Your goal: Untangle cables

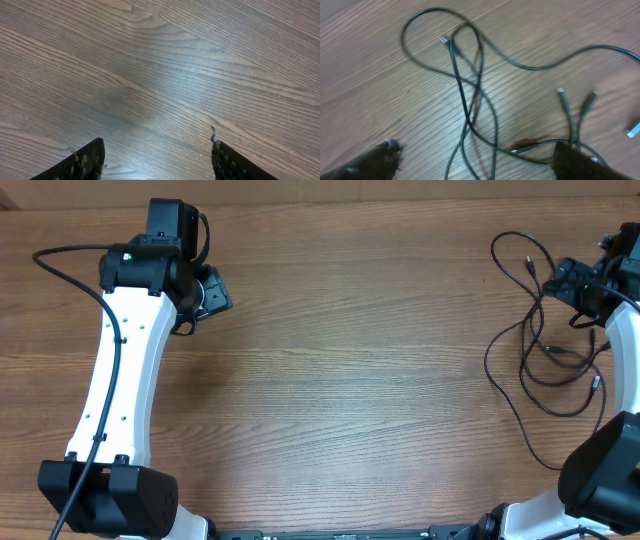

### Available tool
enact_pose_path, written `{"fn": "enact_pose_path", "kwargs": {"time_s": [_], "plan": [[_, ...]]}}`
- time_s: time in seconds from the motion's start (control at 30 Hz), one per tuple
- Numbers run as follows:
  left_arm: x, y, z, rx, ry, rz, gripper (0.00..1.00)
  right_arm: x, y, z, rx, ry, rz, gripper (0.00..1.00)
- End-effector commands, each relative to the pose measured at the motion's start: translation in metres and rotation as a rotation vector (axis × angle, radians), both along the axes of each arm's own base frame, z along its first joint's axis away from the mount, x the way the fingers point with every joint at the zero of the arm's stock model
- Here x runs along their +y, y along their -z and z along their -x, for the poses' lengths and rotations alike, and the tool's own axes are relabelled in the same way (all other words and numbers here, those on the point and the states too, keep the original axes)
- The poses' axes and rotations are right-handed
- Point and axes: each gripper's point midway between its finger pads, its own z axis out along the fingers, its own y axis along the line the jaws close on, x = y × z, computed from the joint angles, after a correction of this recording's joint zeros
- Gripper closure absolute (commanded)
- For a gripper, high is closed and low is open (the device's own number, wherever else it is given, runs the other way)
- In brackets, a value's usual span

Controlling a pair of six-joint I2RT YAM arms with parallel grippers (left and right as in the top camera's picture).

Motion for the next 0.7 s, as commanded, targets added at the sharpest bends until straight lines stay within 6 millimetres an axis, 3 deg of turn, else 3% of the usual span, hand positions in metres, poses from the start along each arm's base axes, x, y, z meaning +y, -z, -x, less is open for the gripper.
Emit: {"fn": "enact_pose_path", "kwargs": {"time_s": [0.0,0.17,0.43,0.53,0.67], "plan": [[-0.005,0.003,0.000,0.008,0.014,0.007,0.31,0.036,0.000,-0.008,-0.040,-0.124,-0.151,0.00],[-0.010,0.000,-0.008,-0.023,0.086,0.009,0.27,0.103,-0.009,-0.011,-0.085,-0.368,-0.362,0.00],[-0.057,-0.019,-0.040,-0.188,0.428,-0.028,0.13,0.204,-0.002,0.002,-0.002,-0.735,-0.319,0.00],[-0.070,-0.017,-0.036,-0.179,0.533,-0.061,0.02,0.229,0.008,0.010,0.073,-0.782,-0.232,0.00],[-0.065,-0.005,-0.013,-0.067,0.568,-0.095,0.00,0.253,0.019,0.030,0.176,-0.825,-0.182,0.00]]}}
